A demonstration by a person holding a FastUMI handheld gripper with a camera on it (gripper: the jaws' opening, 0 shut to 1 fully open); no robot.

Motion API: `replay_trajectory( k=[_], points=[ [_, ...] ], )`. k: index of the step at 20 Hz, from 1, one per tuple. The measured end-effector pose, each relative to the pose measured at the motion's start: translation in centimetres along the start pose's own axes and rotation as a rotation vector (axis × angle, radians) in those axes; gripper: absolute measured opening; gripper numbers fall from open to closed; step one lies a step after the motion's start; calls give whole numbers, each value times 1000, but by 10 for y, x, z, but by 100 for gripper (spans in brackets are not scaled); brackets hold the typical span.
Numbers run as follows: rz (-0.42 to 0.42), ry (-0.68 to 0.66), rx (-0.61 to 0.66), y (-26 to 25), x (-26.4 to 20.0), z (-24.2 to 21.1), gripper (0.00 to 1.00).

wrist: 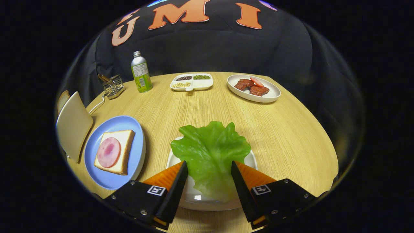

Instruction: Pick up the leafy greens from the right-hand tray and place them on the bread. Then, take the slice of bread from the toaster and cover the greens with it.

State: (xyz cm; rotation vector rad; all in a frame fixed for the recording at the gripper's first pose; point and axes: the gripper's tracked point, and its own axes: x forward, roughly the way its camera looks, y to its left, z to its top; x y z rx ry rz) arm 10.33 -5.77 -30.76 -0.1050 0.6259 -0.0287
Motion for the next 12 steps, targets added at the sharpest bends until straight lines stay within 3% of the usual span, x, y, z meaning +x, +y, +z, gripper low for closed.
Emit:
replay_trajectory(
  k=[2, 4, 5, 9, 12],
  points=[
    [-9, 3, 5, -3, 0, -1, 74],
    [-17, 6, 7, -5, 0, 0, 59],
    [-22, 7, 8, -6, 1, -1, 45],
    [-53, 15, 12, -11, 0, -2, 11],
    [-72, 14, 4, -11, -4, -1, 3]
  ],
)
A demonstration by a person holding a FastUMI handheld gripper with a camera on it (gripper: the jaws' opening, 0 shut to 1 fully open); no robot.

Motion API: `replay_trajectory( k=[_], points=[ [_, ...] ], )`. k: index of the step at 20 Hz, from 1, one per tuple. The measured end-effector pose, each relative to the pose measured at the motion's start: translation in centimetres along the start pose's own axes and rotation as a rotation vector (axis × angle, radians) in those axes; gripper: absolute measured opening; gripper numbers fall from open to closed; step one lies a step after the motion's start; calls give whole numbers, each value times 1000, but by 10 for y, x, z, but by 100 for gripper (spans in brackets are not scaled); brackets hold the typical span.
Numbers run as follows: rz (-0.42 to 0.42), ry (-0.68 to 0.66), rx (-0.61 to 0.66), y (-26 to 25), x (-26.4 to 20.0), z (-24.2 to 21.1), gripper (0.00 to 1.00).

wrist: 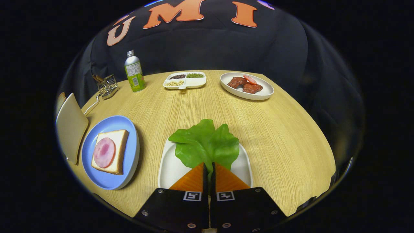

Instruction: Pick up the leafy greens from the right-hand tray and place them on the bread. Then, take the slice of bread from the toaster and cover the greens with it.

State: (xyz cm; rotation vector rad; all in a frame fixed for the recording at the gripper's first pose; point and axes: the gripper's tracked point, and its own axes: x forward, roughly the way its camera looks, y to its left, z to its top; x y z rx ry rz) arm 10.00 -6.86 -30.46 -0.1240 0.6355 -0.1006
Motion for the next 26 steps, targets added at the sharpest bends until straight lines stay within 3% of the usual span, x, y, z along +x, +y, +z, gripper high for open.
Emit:
replay_trajectory(
  k=[11, 26],
  points=[
    [5, -136, -11, 26, -61, 50, 1],
    [139, -185, -85, 145, -105, 58, 1]
  ],
)
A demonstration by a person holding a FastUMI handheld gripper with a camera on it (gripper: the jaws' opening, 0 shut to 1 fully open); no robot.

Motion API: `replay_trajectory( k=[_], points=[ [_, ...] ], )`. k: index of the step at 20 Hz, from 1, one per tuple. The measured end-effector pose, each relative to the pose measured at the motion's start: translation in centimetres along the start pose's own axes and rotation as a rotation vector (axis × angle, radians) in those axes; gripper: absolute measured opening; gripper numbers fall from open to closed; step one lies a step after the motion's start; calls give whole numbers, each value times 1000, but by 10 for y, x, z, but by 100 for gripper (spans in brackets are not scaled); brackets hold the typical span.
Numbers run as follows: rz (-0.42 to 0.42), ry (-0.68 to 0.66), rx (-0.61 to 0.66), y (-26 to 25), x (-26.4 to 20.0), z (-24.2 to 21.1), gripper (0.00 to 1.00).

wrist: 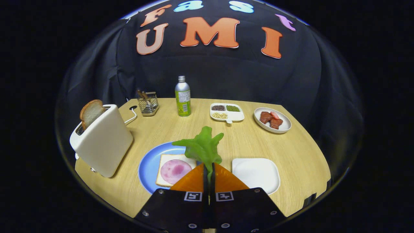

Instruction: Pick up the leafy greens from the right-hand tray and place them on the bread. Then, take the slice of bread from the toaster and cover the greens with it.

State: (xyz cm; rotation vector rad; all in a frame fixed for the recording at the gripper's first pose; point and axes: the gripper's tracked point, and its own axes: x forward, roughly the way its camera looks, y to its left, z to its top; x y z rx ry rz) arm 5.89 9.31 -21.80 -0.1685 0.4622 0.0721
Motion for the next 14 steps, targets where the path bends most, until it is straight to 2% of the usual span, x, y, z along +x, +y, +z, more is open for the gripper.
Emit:
replay_trajectory(
  k=[7, 14],
  points=[
    [61, 35, -32, 47, 9, -10, 1],
    [68, 106, -43, 60, 27, -35, 3]
  ],
)
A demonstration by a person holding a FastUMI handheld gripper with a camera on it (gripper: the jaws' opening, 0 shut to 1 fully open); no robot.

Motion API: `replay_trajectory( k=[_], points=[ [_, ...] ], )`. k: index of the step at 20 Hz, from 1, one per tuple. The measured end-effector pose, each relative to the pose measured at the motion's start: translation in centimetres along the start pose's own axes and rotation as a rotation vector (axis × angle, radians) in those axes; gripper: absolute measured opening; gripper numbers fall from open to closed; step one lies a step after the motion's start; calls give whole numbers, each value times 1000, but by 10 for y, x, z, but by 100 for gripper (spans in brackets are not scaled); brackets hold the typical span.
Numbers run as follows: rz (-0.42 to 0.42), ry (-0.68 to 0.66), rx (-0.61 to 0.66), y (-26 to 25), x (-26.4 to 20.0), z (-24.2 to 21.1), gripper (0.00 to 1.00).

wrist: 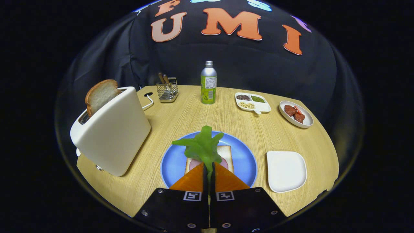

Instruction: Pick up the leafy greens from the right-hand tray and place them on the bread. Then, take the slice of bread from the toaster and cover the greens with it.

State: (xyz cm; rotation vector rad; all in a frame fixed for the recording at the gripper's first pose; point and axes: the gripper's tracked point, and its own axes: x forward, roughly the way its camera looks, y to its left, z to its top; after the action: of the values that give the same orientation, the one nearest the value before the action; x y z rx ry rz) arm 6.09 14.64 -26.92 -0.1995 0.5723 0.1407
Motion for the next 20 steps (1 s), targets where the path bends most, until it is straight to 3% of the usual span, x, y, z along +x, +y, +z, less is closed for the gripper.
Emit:
replay_trajectory(
  k=[6, 10, 12, 13, 14, 17, 18, 20],
  points=[
    [-1, 72, 2, 2, 13, -22, 4],
    [-12, 64, 28, -3, 12, -18, 18],
    [-30, 61, 32, -8, 9, -17, 35],
    [-37, 61, 33, -10, 7, -16, 51],
    [-47, 58, 34, -12, 4, -14, 58],
    [-67, 15, 36, -15, -7, 5, 92],
    [-70, -1, 33, -14, -12, 13, 97],
    [-65, -30, 28, -8, -22, 30, 98]
  ],
)
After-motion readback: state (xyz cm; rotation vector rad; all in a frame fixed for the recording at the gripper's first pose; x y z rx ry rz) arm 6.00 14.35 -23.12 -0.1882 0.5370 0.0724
